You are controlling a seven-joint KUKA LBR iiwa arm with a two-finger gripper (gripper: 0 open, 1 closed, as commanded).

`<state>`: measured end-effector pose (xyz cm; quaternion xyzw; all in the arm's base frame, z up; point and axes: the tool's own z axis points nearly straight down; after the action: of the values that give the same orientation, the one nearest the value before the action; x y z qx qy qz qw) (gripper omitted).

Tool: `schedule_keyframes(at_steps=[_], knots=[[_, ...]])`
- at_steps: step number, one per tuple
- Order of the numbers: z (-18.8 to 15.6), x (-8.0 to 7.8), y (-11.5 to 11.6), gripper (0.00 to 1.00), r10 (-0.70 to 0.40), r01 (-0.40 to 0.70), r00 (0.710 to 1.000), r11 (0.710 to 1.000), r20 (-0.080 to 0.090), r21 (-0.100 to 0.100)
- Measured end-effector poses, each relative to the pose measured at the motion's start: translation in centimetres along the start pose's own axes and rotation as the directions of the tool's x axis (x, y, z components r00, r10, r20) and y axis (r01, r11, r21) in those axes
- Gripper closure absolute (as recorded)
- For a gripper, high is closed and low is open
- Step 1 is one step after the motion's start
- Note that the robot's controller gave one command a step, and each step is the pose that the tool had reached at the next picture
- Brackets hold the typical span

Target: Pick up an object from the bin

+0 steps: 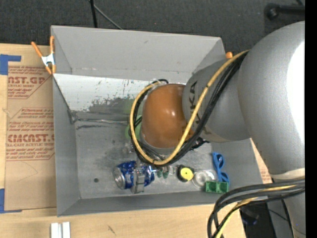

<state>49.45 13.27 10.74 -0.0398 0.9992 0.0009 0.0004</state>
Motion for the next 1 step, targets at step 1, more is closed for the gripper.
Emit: schedule_keyframes(at_steps=[1], knots=[[3.86,0.90,-0.62,0.00,0.096,-0.096,0.995,0.995,0.001,0.000]])
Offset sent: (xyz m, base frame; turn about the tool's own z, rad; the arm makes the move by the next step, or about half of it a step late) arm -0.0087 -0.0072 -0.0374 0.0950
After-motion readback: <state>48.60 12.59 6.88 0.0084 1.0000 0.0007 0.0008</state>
